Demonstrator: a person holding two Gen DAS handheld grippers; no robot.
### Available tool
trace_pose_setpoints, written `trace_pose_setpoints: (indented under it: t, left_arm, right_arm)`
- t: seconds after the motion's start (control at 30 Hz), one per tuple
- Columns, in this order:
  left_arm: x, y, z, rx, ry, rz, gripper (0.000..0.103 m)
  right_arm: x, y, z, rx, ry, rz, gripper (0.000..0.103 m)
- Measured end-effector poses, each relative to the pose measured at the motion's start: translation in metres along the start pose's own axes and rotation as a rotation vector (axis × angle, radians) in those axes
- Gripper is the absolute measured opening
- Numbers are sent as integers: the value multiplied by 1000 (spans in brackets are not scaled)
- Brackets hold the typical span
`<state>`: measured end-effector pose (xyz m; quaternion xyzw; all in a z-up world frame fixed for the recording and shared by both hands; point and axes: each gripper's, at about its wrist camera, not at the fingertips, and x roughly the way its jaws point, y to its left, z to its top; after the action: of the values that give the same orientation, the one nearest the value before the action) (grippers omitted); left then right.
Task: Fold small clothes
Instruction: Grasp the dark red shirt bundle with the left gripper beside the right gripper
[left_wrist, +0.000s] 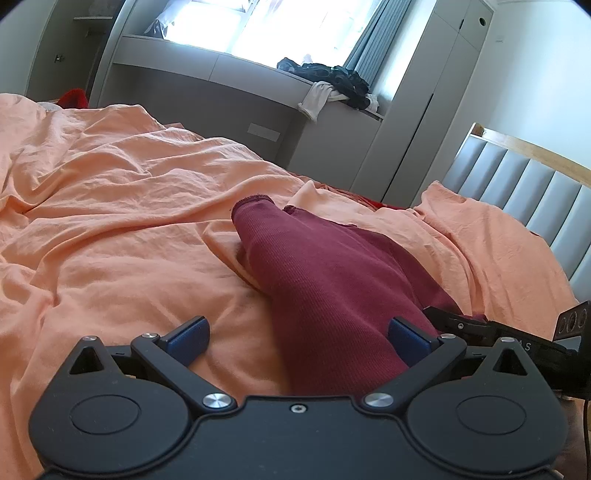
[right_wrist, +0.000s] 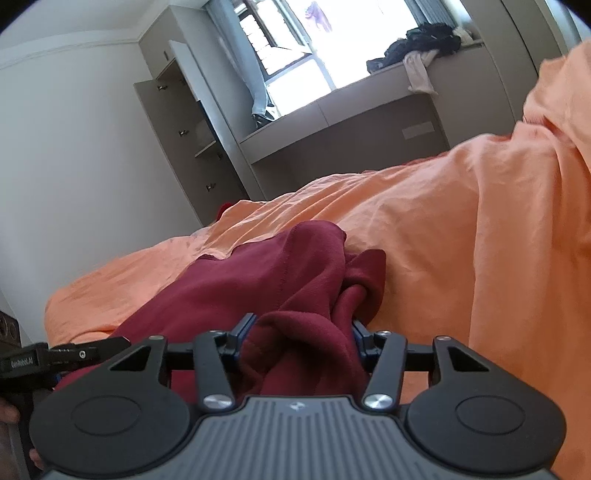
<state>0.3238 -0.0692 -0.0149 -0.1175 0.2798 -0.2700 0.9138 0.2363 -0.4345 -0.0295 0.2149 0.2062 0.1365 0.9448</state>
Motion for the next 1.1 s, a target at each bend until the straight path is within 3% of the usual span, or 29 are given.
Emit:
trace_pose_setpoints:
  t: [0.77,1.1]
  left_arm:
    - [6,2,8,-5,49,6,102]
    - [5,4,8,-22,57,-39,90]
  right_arm:
    - [2,-10,-4,98,-5,13,57]
    - [2,-9,-5,104,-5,14,57]
